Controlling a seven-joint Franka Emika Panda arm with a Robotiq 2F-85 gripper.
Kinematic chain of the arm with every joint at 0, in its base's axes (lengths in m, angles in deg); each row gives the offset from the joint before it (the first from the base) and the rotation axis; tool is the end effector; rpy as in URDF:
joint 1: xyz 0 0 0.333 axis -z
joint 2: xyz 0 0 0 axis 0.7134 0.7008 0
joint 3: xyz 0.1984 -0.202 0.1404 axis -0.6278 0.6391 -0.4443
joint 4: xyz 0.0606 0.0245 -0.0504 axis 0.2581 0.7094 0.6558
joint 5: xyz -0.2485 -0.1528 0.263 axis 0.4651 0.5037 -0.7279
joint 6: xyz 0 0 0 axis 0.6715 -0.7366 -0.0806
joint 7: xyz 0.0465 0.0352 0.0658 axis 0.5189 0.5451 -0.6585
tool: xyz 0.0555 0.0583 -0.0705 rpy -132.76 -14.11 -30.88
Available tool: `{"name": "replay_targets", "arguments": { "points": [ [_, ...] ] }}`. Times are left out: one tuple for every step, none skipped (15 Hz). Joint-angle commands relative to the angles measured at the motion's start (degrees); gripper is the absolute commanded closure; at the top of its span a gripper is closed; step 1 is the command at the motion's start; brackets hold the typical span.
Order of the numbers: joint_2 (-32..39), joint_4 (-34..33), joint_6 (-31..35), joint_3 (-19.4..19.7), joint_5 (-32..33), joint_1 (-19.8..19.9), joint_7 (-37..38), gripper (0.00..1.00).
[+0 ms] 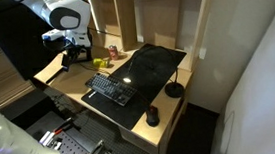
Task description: Pick up the yellow can and set it upright
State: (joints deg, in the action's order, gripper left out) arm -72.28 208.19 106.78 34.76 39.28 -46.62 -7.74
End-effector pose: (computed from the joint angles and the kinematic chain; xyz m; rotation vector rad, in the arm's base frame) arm 0.4174 0.1294 0.3471 -2.5587 1.4362 0.6927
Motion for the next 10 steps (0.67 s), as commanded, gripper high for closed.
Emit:
{"name": "replay_targets", "arguments": {
  "points": [
    [0.5,-0.4,-0.1,1.8,0.3,-1.7,0.4,0.0],
    [2.7,-1.0,-0.9,1.9,-0.6,-1.7,-0.4,0.0],
    [4.5,-1.6,0.6,2.2,-2.3,-1.9,-0.7,0.0],
    [7.6,-2.8,2.9,2.9,-6.4,-2.1,-1.8,0.0],
    [9.8,-3.6,5.9,3.3,-9.7,-2.3,-1.5,0.0],
    [14.0,-6.0,9.1,3.5,-12.4,-2.5,-1.4,0.0],
    [16.6,-7.9,11.0,3.8,-15.8,-2.6,-1.8,0.0],
    [19.9,-10.5,14.3,3.9,-19.1,-2.9,-2.6,0.0],
    [22.5,-12.5,17.9,4.0,-22.1,-3.2,-3.4,0.0],
    [25.5,-15.2,20.6,4.0,-25.1,-3.5,-3.7,0.0]
  ]
}}
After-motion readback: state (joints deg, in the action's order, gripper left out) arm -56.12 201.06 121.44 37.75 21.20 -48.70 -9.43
